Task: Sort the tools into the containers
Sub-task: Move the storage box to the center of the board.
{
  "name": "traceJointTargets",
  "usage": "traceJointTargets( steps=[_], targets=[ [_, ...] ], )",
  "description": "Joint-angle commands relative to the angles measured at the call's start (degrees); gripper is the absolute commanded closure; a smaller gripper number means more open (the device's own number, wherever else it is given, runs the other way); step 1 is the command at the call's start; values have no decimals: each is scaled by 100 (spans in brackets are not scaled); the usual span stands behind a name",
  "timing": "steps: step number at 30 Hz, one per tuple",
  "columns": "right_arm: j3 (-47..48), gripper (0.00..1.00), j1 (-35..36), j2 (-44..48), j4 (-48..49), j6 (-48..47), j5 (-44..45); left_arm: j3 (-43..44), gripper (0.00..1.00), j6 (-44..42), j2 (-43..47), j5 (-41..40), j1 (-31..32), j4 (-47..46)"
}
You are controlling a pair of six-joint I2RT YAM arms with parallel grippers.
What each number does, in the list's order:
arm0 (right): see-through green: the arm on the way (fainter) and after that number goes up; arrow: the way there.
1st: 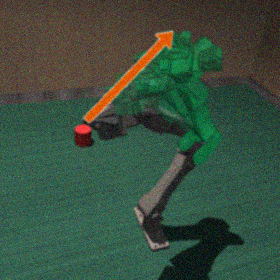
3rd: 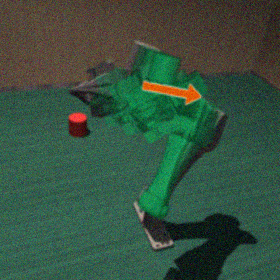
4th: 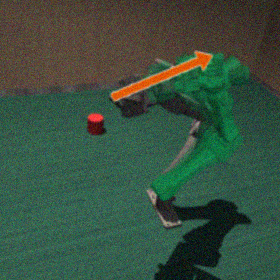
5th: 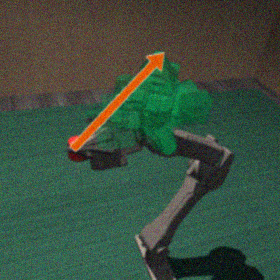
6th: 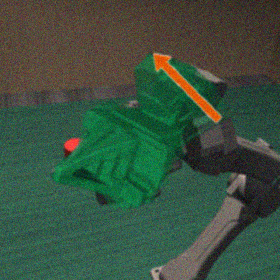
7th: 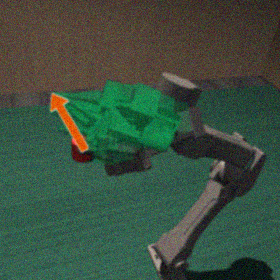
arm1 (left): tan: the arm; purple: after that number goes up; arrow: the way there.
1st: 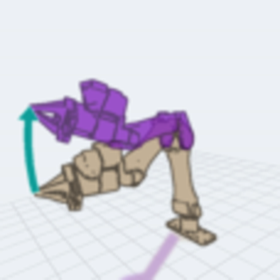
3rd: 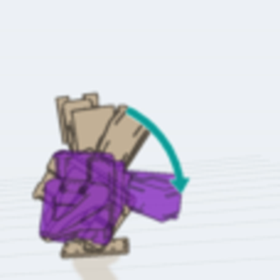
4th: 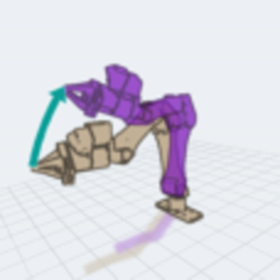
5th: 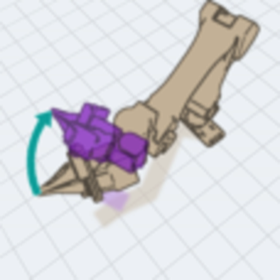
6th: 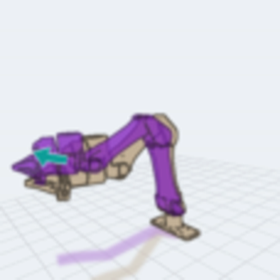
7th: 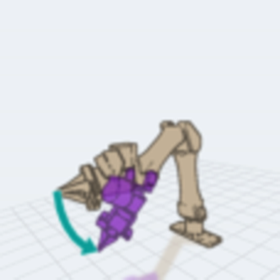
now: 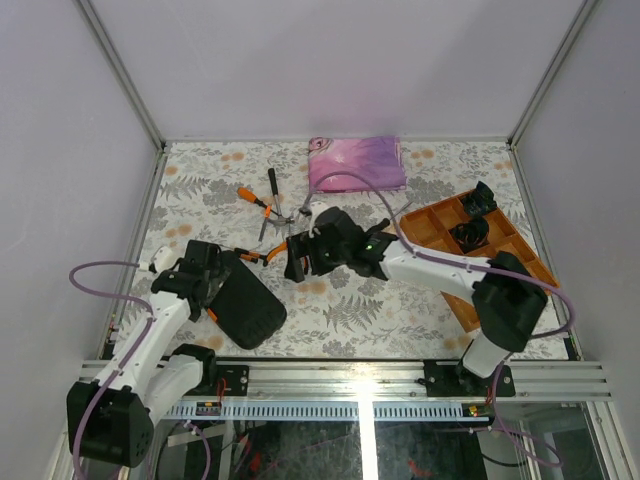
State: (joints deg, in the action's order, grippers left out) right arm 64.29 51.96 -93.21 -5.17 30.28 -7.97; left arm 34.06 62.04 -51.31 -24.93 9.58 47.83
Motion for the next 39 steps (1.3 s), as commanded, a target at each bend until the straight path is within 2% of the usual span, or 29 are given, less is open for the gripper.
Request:
traceJointTargets(
  steps=[1,7,12,17,24,30,34,39],
  targets=[
    [500,5,310,-580,552,242,-296,-273,0,-293,-162,554,-43,-859],
    [611,5,324,-1007,601,265,-362,-587,0,-806,-296,1552,-34,-1719],
    [522,5,323,-992,410,166,-59,-784,0,-964,-344,1911,127,-2138],
    [339,5,321,-813,225,33,352,-928,0,-904,-327,2170,572,-2590],
    [-306,4,196,-264,262,-10,638,-1026,0,-738,-469,2287,1423,-3201],
    [-1121,3,-275,501,504,41,288,-869,0,-837,-830,2302,2052,-3698],
    [-1737,2,-574,1062,703,9,129,-697,0,-1025,-1151,2406,2355,-4003],
    [-2100,1,-661,1553,701,-75,365,-403,0,-1413,-1350,2368,2480,-3994]
  ],
)
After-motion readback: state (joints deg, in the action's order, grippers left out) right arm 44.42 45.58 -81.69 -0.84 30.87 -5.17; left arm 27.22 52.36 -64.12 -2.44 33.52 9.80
